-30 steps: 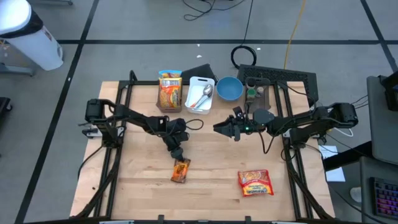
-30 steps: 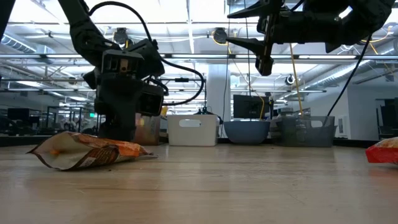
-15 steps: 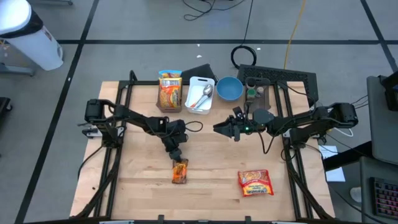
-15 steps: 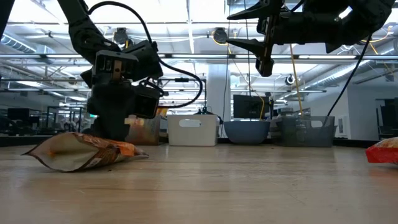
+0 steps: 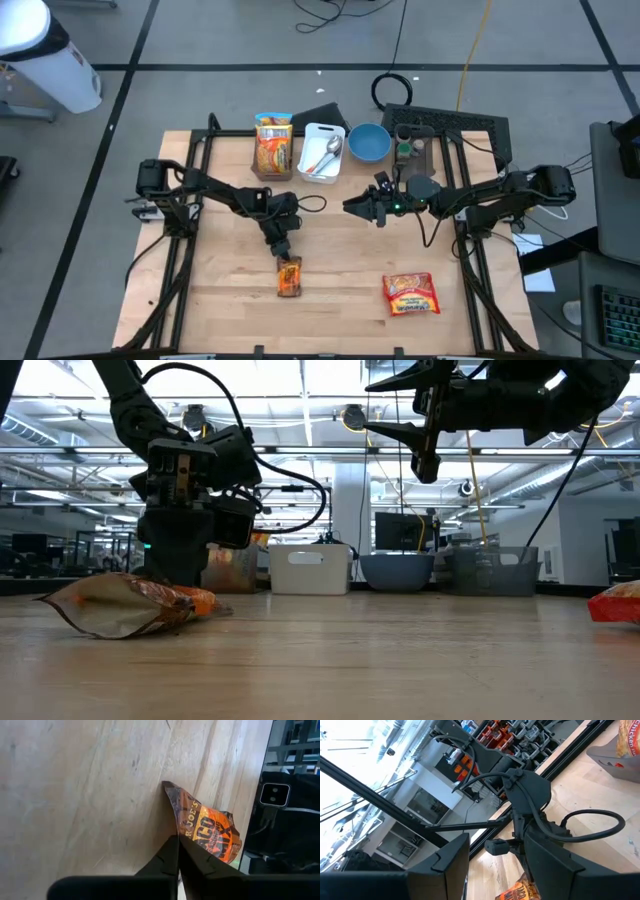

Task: Pick & Place Food Item
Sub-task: Put the orange spice pack into the right black bin

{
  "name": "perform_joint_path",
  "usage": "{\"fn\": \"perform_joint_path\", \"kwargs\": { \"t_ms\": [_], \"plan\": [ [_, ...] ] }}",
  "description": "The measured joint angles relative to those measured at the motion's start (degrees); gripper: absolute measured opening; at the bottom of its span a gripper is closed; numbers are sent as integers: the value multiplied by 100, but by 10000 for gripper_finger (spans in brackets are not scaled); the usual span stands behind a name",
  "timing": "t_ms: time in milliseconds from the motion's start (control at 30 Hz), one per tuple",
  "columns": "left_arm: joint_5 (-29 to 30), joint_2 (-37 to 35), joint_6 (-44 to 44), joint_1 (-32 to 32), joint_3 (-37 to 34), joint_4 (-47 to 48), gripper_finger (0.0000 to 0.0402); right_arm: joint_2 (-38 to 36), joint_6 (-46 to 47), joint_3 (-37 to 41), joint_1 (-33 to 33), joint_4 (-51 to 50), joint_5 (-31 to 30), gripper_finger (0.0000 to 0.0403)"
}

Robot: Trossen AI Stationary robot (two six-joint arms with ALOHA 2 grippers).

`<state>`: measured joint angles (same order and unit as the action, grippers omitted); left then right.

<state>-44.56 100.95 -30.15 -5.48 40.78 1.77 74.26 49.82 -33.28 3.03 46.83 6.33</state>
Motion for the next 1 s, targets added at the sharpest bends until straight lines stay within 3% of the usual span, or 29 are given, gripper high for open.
{"fn": "perform_joint_path", "kwargs": {
  "t_ms": [467, 1000],
  "plan": [
    [22, -85, 61, 0, -12, -65, 4, 0, 3, 0, 0, -2, 2, 183],
    [59, -789, 59, -128, -13, 113, 2, 0, 7, 0, -1, -147, 141, 183]
  ]
}}
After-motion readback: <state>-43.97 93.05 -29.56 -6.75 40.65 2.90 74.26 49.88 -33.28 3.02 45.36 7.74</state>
